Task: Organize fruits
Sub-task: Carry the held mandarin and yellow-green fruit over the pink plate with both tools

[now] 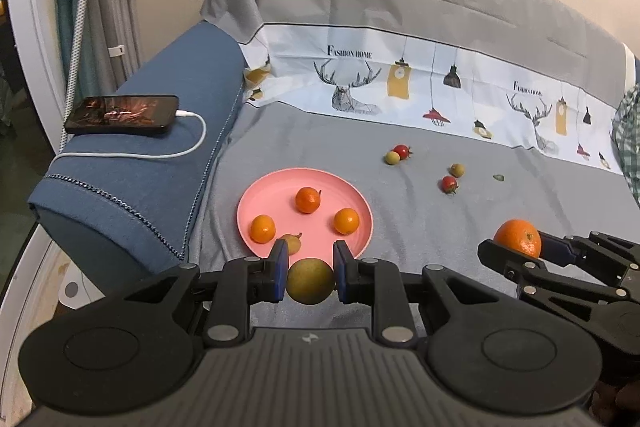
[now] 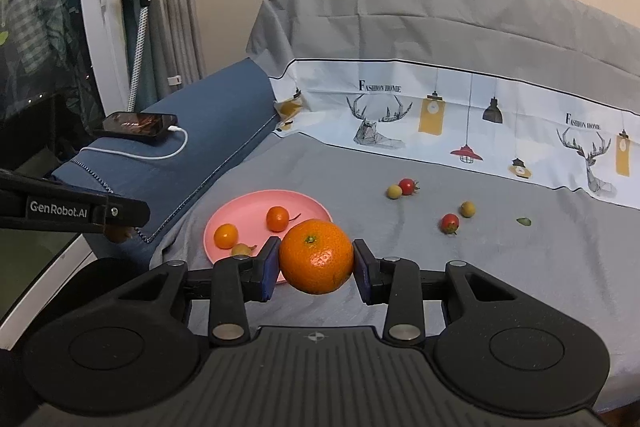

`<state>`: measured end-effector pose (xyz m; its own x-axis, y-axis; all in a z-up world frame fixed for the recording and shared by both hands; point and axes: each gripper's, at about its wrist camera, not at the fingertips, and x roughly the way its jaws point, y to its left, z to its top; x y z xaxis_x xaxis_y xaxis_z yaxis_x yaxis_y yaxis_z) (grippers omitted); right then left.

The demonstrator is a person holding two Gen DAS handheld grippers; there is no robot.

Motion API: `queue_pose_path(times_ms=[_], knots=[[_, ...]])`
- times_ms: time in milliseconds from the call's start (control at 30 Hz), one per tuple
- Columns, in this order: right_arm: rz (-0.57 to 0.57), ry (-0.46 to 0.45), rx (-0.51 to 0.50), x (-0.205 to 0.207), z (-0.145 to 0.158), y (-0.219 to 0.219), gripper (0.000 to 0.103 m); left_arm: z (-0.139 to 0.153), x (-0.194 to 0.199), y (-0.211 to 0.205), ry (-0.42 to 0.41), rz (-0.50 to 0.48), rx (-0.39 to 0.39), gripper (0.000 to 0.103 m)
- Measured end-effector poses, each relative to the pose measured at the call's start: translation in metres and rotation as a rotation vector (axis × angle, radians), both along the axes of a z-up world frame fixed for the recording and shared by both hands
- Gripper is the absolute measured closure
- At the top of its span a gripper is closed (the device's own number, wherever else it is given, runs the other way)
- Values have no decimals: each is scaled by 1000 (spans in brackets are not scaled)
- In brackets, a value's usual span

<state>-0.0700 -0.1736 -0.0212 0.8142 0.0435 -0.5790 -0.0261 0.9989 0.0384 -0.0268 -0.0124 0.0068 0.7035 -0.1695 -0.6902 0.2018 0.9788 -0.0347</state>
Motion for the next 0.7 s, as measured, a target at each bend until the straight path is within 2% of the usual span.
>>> queue_pose_path(times_ms=[700], knots=[[4, 22, -48, 4, -4, 8, 64, -3, 9, 19, 1, 37, -42, 77]])
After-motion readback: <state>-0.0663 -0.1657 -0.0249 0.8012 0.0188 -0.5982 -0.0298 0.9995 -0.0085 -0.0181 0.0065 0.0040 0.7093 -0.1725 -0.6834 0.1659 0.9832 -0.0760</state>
